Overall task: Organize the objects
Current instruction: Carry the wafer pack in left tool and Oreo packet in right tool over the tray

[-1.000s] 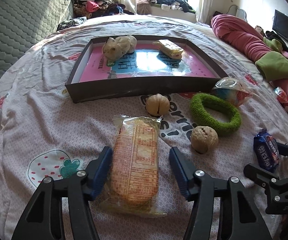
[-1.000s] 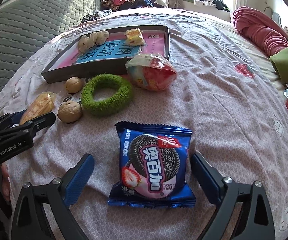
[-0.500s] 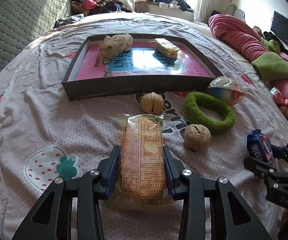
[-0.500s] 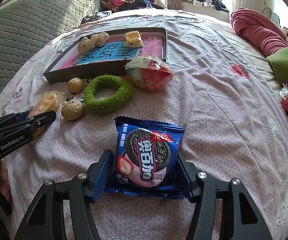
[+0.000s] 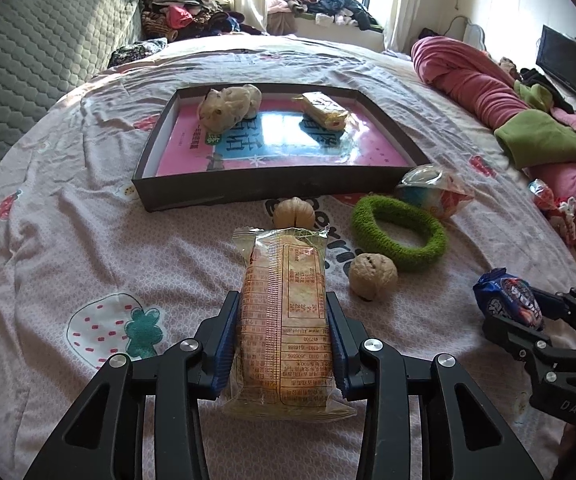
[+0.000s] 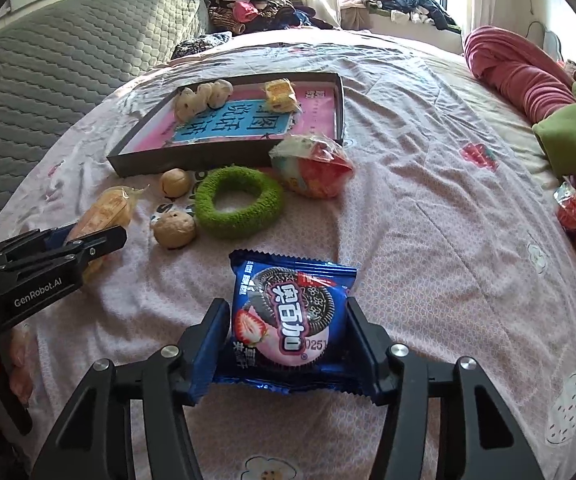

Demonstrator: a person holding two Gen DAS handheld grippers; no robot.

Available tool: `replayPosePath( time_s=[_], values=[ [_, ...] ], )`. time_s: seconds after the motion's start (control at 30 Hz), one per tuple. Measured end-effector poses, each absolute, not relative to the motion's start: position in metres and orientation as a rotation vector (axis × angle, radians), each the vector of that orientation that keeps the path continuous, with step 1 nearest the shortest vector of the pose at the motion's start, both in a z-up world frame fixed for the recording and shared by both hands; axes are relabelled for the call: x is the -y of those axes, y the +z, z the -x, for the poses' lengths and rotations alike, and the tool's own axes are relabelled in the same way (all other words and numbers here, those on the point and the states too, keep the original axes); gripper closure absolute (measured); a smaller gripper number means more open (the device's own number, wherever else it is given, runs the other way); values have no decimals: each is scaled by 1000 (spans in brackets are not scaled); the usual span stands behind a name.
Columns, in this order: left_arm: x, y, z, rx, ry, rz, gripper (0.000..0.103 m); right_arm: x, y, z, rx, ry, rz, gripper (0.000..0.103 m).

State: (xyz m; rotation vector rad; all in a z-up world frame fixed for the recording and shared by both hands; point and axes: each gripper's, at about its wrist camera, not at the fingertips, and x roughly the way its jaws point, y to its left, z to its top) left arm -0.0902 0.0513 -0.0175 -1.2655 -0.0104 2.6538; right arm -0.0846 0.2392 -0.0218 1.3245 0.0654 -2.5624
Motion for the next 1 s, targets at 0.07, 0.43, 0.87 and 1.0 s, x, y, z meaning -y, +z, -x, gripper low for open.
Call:
replayPosePath(
  time_s=[0.07, 0.43, 0.87, 1.0],
  values=[
    [-51, -15, 88, 10, 2654, 1259, 62, -238, -20, 82, -60, -2556, -1319, 46],
    [-49, 7, 69, 1, 2676, 1206, 62, -223, 5, 62, -77, -2542, -1245, 46],
    [-36, 42, 58, 3, 2736, 1152, 62, -198, 37, 55, -96, -2552, -1156, 46],
    [-33, 55, 57, 13, 2755, 1128, 62, -193, 49, 55, -100, -2559, -1126, 46]
  ],
)
